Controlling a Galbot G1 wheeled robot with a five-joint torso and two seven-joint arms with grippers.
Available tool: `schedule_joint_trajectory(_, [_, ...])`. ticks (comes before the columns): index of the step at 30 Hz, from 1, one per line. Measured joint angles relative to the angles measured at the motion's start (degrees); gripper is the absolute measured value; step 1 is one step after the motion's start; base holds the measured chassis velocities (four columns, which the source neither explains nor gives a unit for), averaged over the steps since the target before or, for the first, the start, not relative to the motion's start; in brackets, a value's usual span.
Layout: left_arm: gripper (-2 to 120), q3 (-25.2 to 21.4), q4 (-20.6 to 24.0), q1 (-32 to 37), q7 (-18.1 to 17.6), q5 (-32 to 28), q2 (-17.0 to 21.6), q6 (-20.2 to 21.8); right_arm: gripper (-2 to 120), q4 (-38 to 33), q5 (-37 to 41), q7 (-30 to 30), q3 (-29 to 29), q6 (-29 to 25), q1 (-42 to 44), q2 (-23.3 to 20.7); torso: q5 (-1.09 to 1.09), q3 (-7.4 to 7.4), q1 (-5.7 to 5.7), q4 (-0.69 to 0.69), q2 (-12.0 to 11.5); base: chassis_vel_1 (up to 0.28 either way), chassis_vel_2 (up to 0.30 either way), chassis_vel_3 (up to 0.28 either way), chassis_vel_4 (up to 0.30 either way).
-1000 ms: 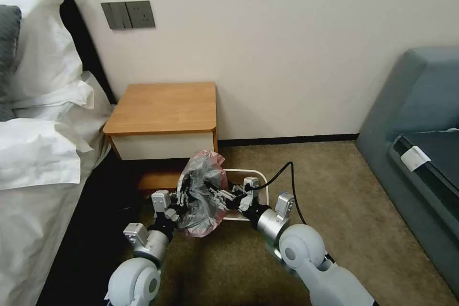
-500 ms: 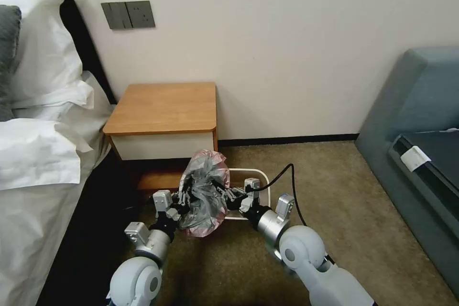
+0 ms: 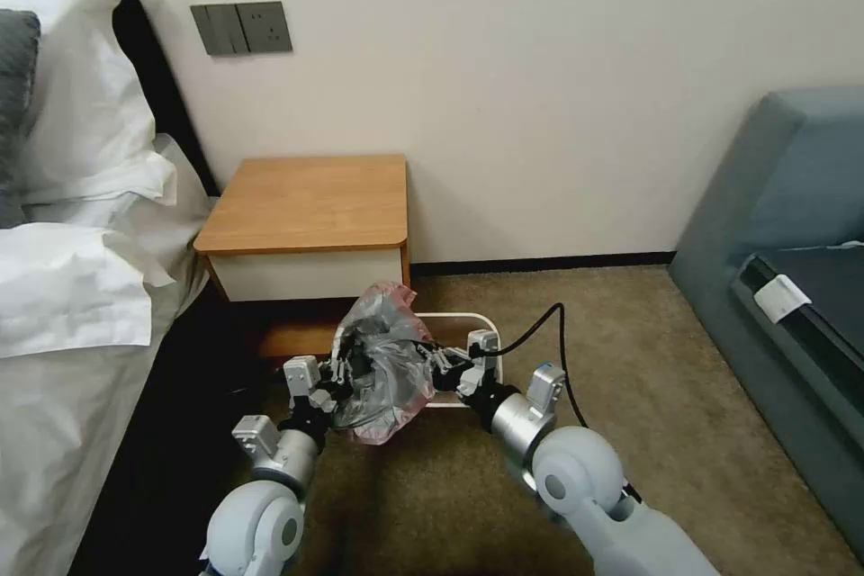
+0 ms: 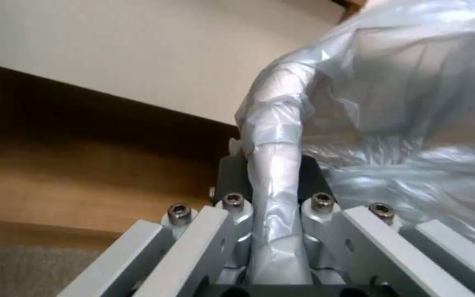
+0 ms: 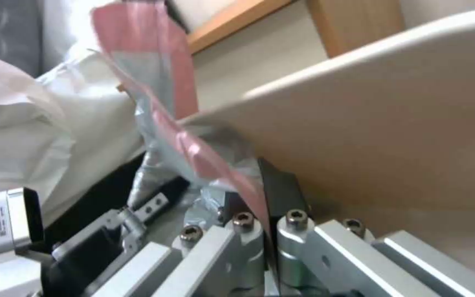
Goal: Pick up the garbage bag from the table and place it over the trash can.
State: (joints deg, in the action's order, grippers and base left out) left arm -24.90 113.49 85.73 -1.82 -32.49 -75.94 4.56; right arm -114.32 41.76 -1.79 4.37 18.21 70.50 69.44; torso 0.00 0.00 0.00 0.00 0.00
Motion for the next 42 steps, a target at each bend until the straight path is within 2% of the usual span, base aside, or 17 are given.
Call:
schedule_joint_trajectory(13, [6,-1.0,-1.0,-1.1,-2.2,-0.5,-0.3,0.3,0,-4.1,0.8,3.9,3.7,3.0,-0.1,-1.1,0.00,0.00,0.00,0.00,0.0,0.000,0.000,0.000,0.000])
schedule_joint_trajectory(33, [6,-1.2,-1.6,-2.5,-3.0,-0.8,-0.5,0.4,0,-5.8,-0.6,4.8,6.9,5.3,1.2,-2.5,0.00,0.00,0.00,0.00,0.0,0.000,0.000,0.000,0.000])
schedule_joint_trajectory(36, [6,-1.4,-1.6,-3.0,-3.2,-1.0,-0.5,0.7,15,-6.9,-4.3,3.8,6.8,5.3,2.1,-3.2,0.00,0.00,-0.01,0.00,0.0,0.000,0.000,0.000,0.000])
schedule_joint_trajectory(38, [6,-1.4,-1.5,-3.1,-3.2,-1.1,-0.5,0.9,19,-7.1,-5.6,3.5,6.6,4.9,2.3,-3.6,-0.01,0.00,0.00,0.00,0.0,0.000,0.000,0.000,0.000])
schedule_joint_trajectory(40, [6,-1.6,-1.3,-3.6,-3.3,-1.4,-0.3,1.2,30,-7.3,-9.7,3.6,5.7,1.1,3.0,-5.0,0.00,0.00,0.00,0.00,0.0,0.000,0.000,0.000,0.000])
schedule_joint_trajectory(42, [6,-1.6,-1.2,-3.6,-3.3,-1.5,-0.3,1.3,32,-7.4,-10.2,3.5,5.6,0.7,3.1,-5.3,0.00,0.00,0.00,0.00,0.0,0.000,0.000,0.000,0.000])
